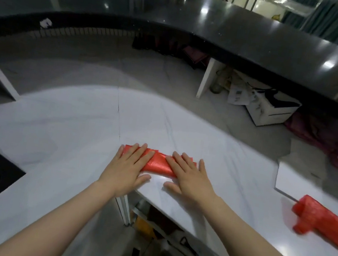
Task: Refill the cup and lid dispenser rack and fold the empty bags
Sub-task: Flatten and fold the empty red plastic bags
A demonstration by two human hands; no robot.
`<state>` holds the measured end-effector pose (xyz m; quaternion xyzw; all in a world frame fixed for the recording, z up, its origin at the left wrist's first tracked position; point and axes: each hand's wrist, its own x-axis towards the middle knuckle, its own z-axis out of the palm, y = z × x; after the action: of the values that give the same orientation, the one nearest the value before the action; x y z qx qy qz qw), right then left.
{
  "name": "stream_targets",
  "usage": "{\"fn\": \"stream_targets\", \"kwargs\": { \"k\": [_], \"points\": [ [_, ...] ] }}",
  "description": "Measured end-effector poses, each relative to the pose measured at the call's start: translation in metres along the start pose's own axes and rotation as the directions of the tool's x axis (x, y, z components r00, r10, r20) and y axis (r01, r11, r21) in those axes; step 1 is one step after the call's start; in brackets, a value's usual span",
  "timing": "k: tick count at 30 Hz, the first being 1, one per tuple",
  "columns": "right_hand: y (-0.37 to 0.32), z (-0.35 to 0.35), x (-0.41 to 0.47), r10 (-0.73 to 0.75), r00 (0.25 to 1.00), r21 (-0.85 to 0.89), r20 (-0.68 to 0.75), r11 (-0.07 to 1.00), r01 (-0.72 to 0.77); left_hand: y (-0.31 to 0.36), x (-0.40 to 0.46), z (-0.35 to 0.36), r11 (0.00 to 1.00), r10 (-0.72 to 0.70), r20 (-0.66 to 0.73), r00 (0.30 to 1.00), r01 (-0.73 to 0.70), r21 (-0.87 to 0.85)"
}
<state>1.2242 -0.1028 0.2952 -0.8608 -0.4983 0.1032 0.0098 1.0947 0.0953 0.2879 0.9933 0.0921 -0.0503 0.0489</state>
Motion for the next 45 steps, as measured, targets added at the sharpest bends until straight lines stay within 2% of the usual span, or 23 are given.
{"fn": "stream_targets", "kwargs": {
  "k": [4,8,11,15,19,21,24,29,32,34,40,43,45],
  "points": [
    [-0.004,0.005,-0.022,0.128,0.99,0.066,-0.062,0.99,-0.123,0.011,0.0,0.001,0.993,0.115,-0.039,0.993,-0.115,0.002],
    [0.0,0.004,-0.047,0.194,0.976,0.023,-0.103,0.981,-0.192,0.024,0.008,-0.003,0.957,0.27,-0.119,0.955,-0.281,-0.078],
    [0.002,0.004,-0.067,0.264,0.954,0.057,-0.146,0.964,-0.258,0.04,0.014,-0.011,0.937,0.344,-0.137,0.929,-0.35,-0.019],
    [0.01,-0.004,-0.091,0.322,0.919,0.079,-0.227,0.947,-0.312,0.068,0.027,-0.022,0.881,0.466,-0.308,0.83,-0.466,0.078],
    [0.035,-0.027,-0.131,0.392,0.863,0.112,-0.319,0.92,-0.376,0.118,0.046,-0.043,0.831,0.546,-0.345,0.764,-0.546,0.106],
    [0.054,-0.036,-0.159,0.397,0.811,0.124,-0.429,0.915,-0.383,0.15,0.056,-0.049,0.794,0.586,-0.351,0.73,-0.603,0.071],
    [0.083,-0.041,-0.2,0.446,0.731,0.134,-0.517,0.885,-0.445,0.203,0.071,-0.051,0.739,0.629,-0.403,0.665,-0.672,0.045],
    [0.139,-0.037,-0.268,0.519,0.62,0.11,-0.588,0.811,-0.575,0.297,0.091,-0.052,0.658,0.681,-0.471,0.561,-0.751,0.056],
    [0.178,-0.03,-0.304,0.557,0.583,0.127,-0.591,0.778,-0.615,0.349,0.104,-0.046,0.619,0.715,-0.469,0.519,-0.782,0.078],
    [0.202,-0.024,-0.32,0.584,0.591,0.129,-0.557,0.763,-0.633,0.377,0.114,-0.041,0.611,0.73,-0.454,0.511,-0.786,0.098],
    [0.259,0.003,-0.339,0.656,0.687,0.126,-0.312,0.745,-0.655,0.424,0.134,-0.009,0.665,0.712,-0.376,0.592,-0.741,0.091],
    [0.271,0.022,-0.34,0.654,0.73,0.199,-0.201,0.757,-0.623,0.422,0.142,0.011,0.71,0.689,-0.186,0.7,-0.704,-0.018],
    [0.277,0.029,-0.338,0.66,0.732,0.265,-0.169,0.745,-0.612,0.418,0.149,0.024,0.738,0.667,-0.075,0.741,-0.671,-0.071]
  ]
}}
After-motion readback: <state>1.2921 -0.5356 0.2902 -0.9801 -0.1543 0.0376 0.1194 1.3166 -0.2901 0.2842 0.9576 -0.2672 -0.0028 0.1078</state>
